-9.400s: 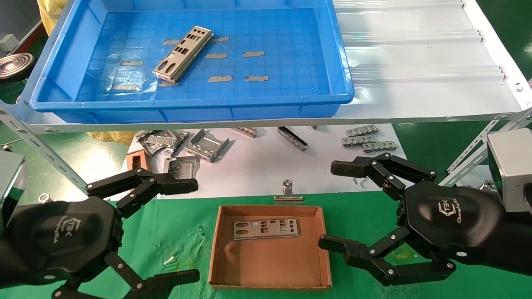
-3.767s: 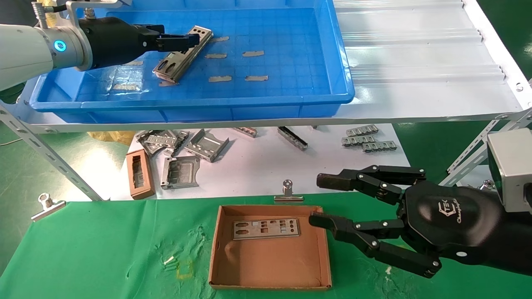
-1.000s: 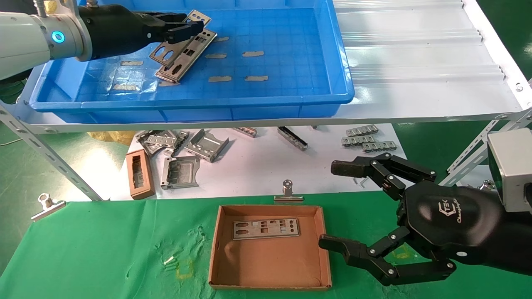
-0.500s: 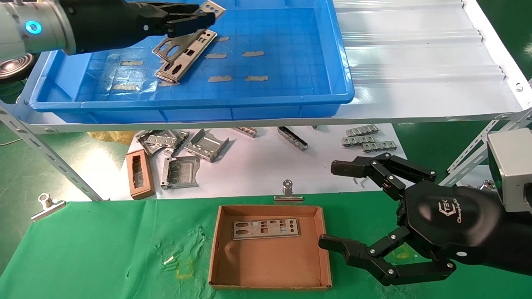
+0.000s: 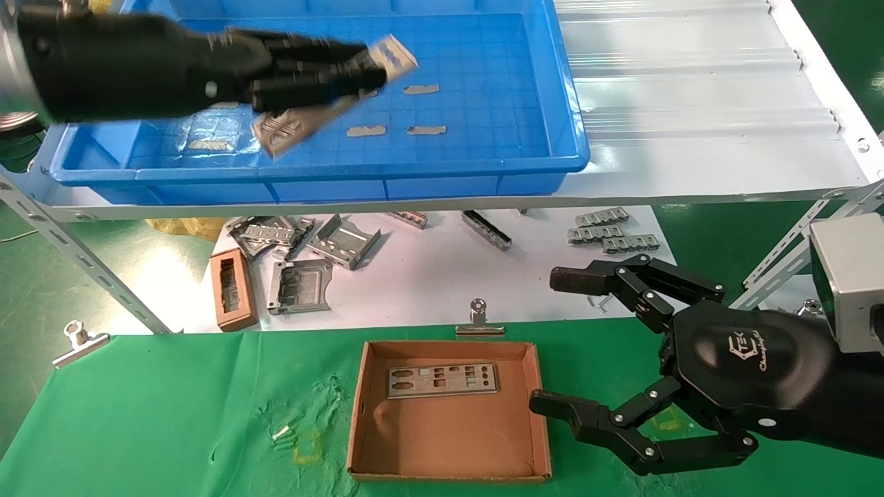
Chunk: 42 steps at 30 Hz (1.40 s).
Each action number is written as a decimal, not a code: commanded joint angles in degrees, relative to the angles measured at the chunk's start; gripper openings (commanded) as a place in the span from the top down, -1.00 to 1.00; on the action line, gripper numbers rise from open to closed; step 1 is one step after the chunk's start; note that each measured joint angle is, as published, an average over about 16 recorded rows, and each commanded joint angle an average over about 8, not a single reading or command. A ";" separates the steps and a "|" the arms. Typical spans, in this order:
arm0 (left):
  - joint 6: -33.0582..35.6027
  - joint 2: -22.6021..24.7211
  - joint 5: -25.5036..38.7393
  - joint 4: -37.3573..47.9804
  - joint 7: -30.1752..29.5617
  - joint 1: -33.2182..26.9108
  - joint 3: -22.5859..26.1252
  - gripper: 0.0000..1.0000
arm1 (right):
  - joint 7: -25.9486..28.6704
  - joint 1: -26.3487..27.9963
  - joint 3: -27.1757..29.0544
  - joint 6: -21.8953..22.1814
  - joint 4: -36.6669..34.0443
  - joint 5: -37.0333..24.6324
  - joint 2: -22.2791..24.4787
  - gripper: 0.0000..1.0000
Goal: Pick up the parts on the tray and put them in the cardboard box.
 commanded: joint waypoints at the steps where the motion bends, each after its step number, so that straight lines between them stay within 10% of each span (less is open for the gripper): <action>1: 3.08 -0.44 0.33 -0.18 0.92 0.20 0.08 1.00 | 0.00 0.00 0.00 0.00 0.00 0.00 0.00 -1.00; 18: 2.79 -13.50 -20.55 -40.71 -5.83 20.64 13.24 1.00 | 0.00 0.00 0.00 0.00 0.00 0.00 0.00 -1.00; 36: -13.94 3.30 -6.78 -29.10 16.54 30.33 21.15 1.00 | 0.00 0.00 0.00 0.00 0.00 0.00 0.00 -1.00; 38: -15.60 4.64 -5.92 -27.49 19.20 30.69 21.35 0.84 | 0.00 0.00 0.00 0.00 0.00 0.00 0.00 -1.00; 42: -18.97 6.52 -4.34 -25.06 24.71 31.27 21.55 -0.10 | 0.00 0.00 0.00 0.00 0.00 0.00 0.00 -1.00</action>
